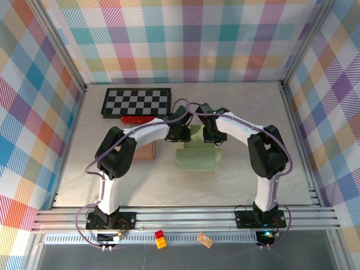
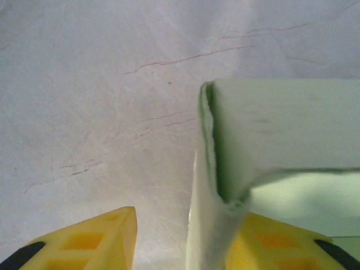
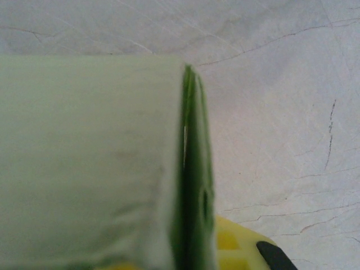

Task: Fold the paper box

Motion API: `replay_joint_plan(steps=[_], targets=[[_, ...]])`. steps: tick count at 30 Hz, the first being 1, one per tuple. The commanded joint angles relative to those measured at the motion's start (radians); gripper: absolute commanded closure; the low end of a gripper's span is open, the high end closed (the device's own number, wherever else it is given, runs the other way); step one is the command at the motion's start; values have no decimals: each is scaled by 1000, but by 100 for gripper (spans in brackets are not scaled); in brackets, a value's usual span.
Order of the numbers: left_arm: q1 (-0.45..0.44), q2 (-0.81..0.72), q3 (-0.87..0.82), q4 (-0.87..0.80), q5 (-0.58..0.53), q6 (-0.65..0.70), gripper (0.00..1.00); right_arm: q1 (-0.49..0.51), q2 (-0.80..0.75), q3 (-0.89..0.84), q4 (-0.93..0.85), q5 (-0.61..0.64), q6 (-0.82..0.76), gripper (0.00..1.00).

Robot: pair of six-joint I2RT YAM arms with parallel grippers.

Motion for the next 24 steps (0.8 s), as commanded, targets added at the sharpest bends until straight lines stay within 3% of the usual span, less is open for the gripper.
replay_joint_plan(steps=[1, 5, 20, 24], targets=[[19, -50, 28, -18, 48, 9, 53, 7, 0, 26, -34, -11, -17, 100], [41, -33, 52, -26, 55, 22, 52, 7, 2, 21, -35, -18, -15, 100], [55, 43, 119, -62, 85, 71, 63, 7, 7, 26, -39, -25, -7, 100], [53, 44, 106, -72, 74, 81, 75, 6, 12, 34, -42, -28, -1, 100]])
